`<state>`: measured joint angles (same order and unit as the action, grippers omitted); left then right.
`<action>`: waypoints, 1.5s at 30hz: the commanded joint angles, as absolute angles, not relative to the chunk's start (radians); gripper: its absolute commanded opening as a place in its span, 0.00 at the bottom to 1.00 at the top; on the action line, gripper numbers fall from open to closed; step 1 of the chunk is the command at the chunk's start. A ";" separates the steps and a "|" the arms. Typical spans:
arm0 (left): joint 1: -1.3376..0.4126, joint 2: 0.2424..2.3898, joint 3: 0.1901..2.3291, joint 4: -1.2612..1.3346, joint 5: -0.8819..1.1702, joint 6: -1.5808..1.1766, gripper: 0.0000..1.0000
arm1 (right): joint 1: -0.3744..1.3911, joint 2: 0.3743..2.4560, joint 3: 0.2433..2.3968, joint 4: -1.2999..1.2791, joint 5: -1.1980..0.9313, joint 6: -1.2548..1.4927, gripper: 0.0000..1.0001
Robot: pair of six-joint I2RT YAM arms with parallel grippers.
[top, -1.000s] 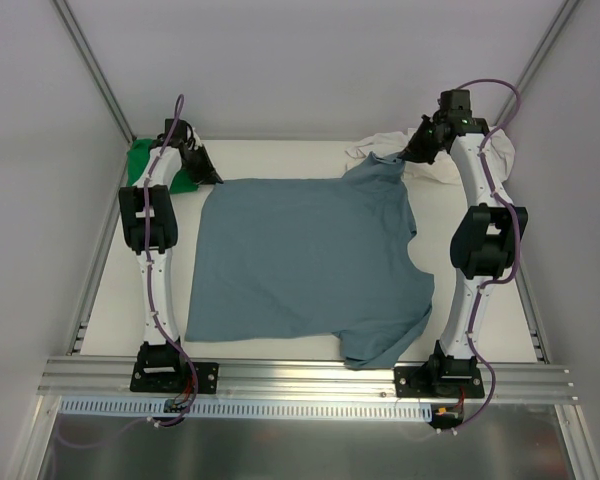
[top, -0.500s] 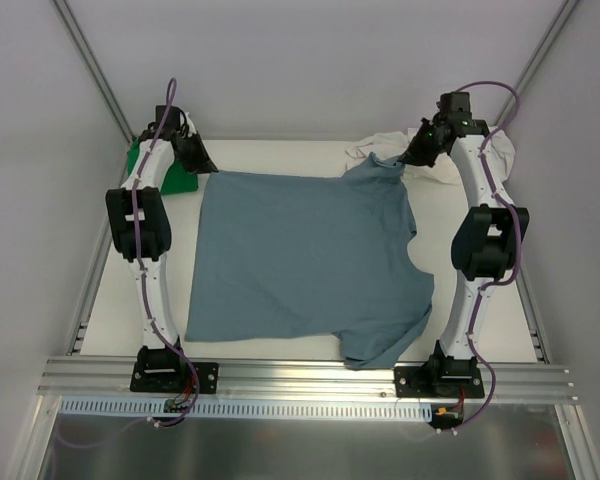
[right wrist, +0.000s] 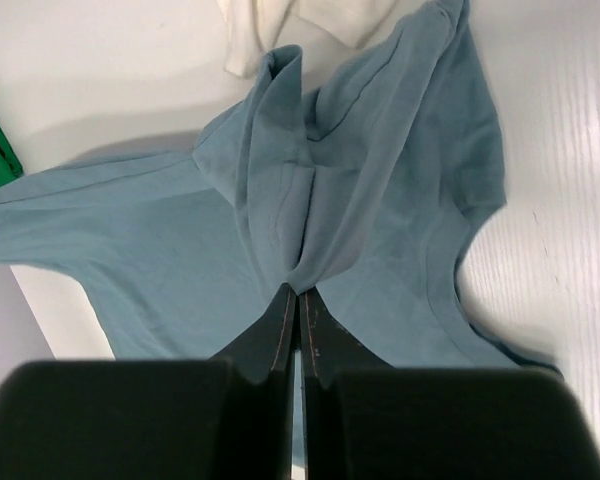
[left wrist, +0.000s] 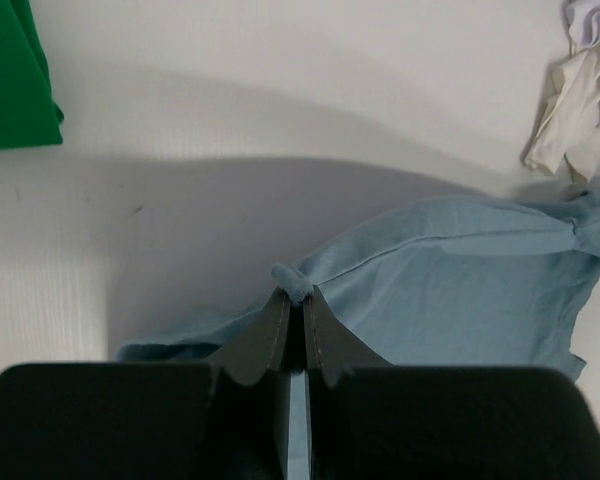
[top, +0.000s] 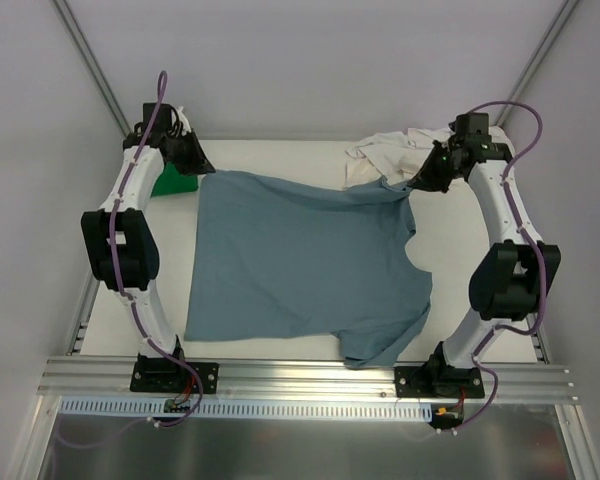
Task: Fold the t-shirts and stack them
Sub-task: Grap the side of the flattened tshirt furthest away from the robot with both arms, then fold the flattened tshirt in 1/3 of the way
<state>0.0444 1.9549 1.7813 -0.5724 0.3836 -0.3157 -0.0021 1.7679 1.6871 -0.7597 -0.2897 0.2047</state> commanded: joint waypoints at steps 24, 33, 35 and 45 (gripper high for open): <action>0.003 1.744 1.618 -0.566 0.370 -0.276 0.00 | -0.028 1.434 1.293 -0.874 -0.411 0.156 0.00; 0.005 1.724 1.592 -0.563 0.368 -0.278 0.00 | -0.028 1.318 1.148 -0.943 -0.393 0.117 0.00; 0.003 1.724 1.595 -0.563 0.367 -0.276 0.00 | -0.028 1.302 1.115 -0.956 -0.400 0.112 0.05; 0.003 1.721 1.603 -0.569 0.362 -0.273 0.00 | -0.028 1.166 1.084 -1.051 -0.201 0.095 0.99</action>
<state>0.0036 1.7798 1.5948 -0.5743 0.3813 -0.2951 -0.0265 1.1984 1.0451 -1.0115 -0.2722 0.1028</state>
